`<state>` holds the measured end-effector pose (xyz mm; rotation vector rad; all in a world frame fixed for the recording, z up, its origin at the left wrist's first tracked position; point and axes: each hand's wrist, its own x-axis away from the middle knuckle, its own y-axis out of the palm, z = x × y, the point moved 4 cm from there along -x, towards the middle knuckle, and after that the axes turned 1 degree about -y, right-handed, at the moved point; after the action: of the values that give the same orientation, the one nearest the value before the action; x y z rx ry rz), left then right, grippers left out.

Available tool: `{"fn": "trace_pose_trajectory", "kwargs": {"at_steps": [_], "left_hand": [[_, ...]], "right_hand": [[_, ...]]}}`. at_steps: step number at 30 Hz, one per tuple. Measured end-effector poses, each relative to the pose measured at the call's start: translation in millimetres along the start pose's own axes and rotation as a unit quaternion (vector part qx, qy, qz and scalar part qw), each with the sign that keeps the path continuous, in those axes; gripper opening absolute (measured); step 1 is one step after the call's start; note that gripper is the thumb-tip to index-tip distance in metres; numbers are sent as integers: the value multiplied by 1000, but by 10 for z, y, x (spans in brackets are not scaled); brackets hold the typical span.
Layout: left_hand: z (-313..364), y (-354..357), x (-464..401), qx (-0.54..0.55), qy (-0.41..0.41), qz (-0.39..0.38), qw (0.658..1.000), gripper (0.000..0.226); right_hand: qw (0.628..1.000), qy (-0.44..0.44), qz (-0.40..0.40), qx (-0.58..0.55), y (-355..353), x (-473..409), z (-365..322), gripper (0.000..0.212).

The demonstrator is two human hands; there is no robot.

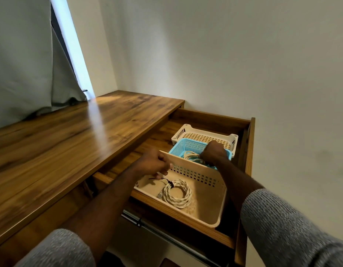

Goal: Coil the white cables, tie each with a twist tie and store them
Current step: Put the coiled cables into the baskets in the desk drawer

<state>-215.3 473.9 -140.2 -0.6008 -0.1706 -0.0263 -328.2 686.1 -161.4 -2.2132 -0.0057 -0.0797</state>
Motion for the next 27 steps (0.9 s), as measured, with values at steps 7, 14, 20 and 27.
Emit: {"fn": "trace_pose_trajectory", "kwargs": {"at_steps": [7,14,20,27], "left_hand": [[66,-342,137,35,3,87,996,13],[-137,-1281,604,26,-8,207,978,17],[-585,-2277,1608,-5,-47,335,941,24],[-1317,-3414,3196,-78,-116,514,846,51]], "right_hand": [[990,-114,75,24,-43,240,-519,28],[929,-355,93,-55,284,836,-1873,9],[870,-485,30,-86,970,1565,-3111,17],[780,-610,-72,-119,1818,2906,-4439,12]]}}
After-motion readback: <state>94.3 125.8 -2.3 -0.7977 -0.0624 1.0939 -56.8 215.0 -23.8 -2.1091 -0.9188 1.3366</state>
